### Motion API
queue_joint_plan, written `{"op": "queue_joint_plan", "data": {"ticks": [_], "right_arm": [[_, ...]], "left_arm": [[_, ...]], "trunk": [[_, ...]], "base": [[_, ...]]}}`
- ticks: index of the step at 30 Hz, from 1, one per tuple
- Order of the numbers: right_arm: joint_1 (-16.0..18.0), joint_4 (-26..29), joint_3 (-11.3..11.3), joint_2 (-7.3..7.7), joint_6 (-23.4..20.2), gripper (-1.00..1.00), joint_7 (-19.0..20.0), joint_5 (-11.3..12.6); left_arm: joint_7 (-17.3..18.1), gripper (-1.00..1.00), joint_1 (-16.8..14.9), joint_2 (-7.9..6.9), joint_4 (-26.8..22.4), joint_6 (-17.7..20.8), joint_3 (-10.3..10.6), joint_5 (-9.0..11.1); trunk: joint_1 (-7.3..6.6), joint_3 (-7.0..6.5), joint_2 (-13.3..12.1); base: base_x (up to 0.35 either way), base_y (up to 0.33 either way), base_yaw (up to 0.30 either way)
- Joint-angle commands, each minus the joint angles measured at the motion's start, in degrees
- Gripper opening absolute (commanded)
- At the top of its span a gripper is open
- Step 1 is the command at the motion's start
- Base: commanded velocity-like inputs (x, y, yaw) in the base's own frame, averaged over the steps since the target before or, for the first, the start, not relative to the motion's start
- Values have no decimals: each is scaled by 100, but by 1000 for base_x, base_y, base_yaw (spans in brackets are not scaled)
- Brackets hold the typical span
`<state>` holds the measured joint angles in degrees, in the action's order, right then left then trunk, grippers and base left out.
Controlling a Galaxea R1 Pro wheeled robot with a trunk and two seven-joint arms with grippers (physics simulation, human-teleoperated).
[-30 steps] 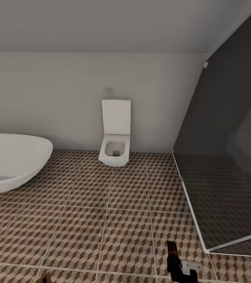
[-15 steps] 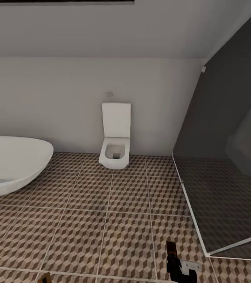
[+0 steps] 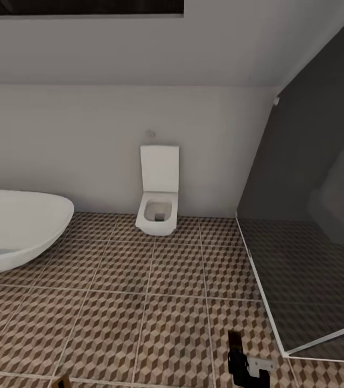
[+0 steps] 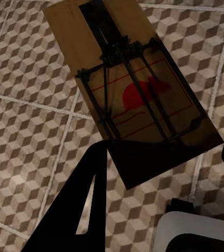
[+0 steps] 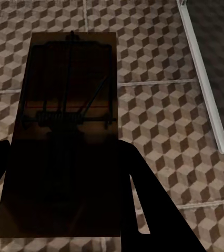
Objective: Take the four mousetraps from the cabinet in the bathroom and place them on the bathroom floor. Make sure all four end up on the same floor surface, and ensure that at least two of them are either under or directly next to the same bathroom sink.
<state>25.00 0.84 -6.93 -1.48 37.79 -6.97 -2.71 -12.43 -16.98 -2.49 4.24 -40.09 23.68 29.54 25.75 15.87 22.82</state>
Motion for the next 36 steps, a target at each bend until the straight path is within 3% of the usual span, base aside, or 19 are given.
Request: {"op": "queue_joint_plan", "data": {"ticks": [1, 36], "right_arm": [[5, -5, -37, -2, 18, -100, -15, -19], [5, -5, -37, -2, 18, -100, -15, -19]], "left_arm": [[-49, -100, -7, 3, 16, -17, 45, -10], [-49, -100, -7, 3, 16, -14, 46, -10]], "trunk": [[3, 0, 10], [3, -324, 10]], "base": [[0, 0, 0], [0, 0, 0]]}}
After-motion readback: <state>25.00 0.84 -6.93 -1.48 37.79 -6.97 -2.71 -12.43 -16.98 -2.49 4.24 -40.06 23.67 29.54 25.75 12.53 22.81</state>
